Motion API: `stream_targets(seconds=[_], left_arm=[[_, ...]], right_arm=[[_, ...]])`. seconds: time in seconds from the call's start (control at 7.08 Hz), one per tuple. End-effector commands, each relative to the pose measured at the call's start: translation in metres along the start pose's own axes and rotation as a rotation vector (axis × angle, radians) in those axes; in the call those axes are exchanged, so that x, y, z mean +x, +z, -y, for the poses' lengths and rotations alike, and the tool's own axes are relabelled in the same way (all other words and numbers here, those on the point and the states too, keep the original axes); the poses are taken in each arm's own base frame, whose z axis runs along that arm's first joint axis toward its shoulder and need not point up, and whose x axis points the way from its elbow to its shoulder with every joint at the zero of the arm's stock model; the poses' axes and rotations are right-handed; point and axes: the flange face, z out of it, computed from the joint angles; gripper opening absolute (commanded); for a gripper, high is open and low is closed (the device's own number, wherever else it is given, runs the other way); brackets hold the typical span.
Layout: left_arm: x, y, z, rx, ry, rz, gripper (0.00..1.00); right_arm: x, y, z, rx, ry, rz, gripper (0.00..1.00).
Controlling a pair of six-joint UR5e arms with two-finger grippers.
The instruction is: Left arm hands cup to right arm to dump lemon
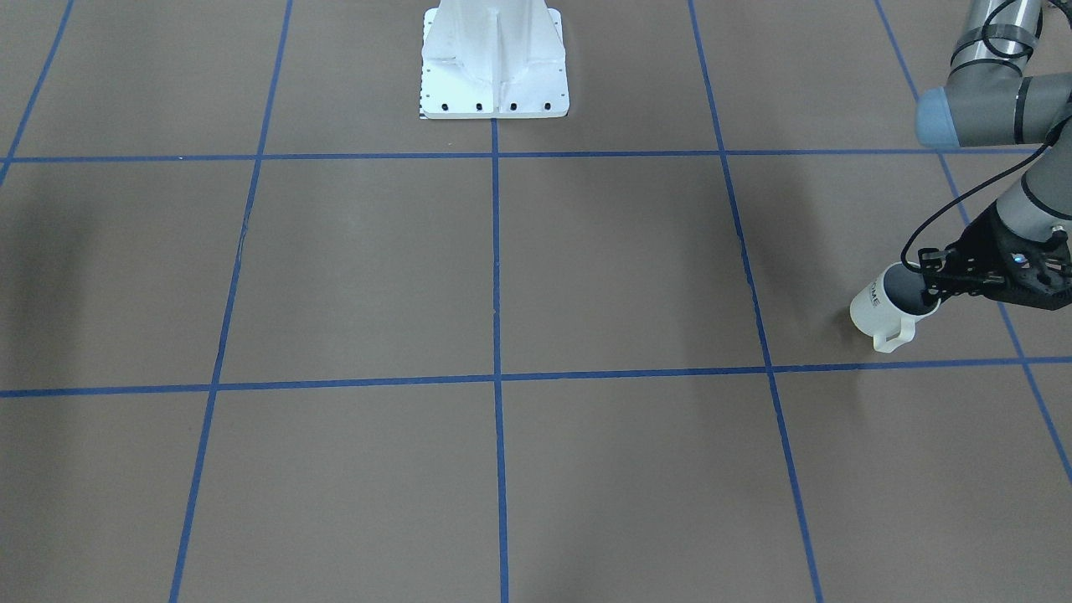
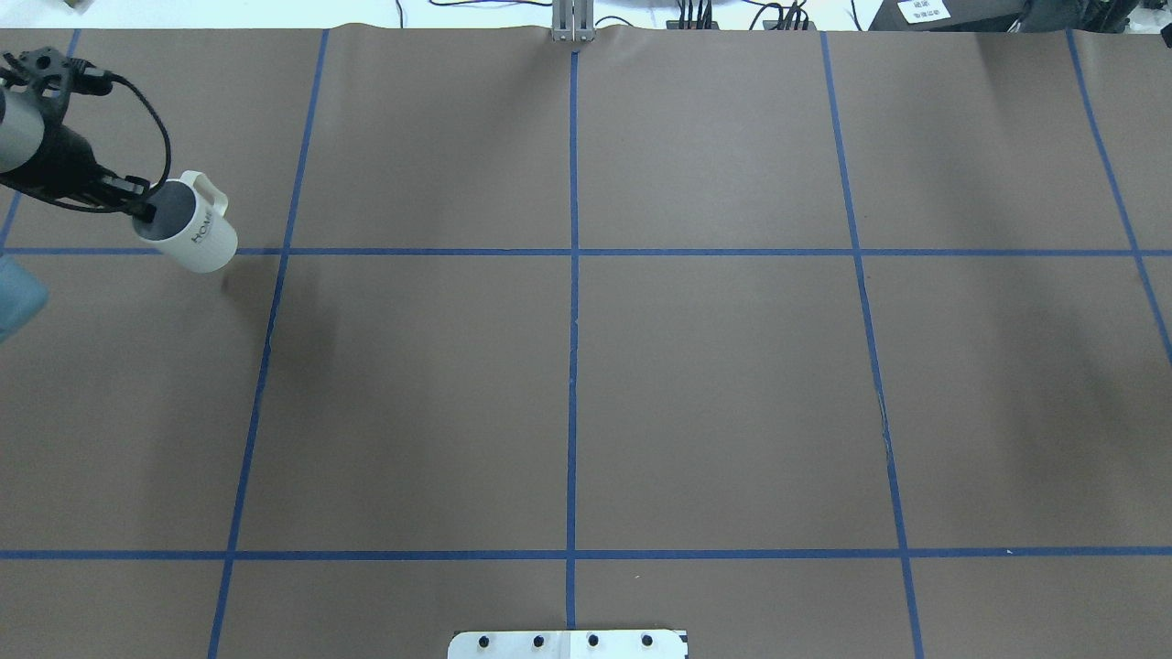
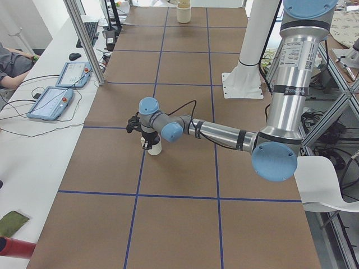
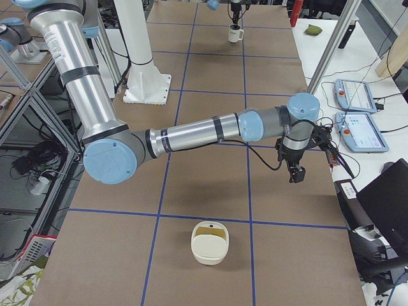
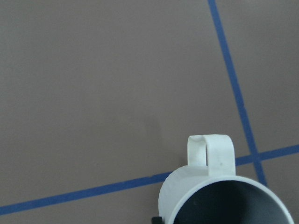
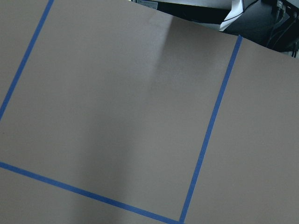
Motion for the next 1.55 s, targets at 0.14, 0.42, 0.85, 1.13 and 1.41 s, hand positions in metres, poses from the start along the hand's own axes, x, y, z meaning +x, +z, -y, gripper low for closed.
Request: stream_targets(seconds=[0.14,0.42,0.85,1.13,1.41], left_arm=[[-0.009,0.004,-0.011,-0.011,-0.006,0.008,0.2],[-0.009,0.004,-0.011,-0.013,-0.008,0.009,0.99],[-0.045,-0.032,0.001,0.008,-0.014,0.025,1.0],[-0.113,-0.099,0.009,-0.023,0.031,0.083,1.0],[-0.166,-0.135,-0.009,-0.037,0.003,0.106,1.0]], right_arm=[[0.012,0.013,-0.019,-0.019,0.013,-0.01,1.0],[0.013,0.014,-0.019,-0.006,0.01,-0.012,1.0],[0.013,0.013,-0.018,-0.007,0.015,-0.012,1.0],[0.013,0.013,-0.018,-0.01,0.02,-0.012,1.0],[0.011,0.017,-0.018,-0.024,0.021,-0.016,1.0]])
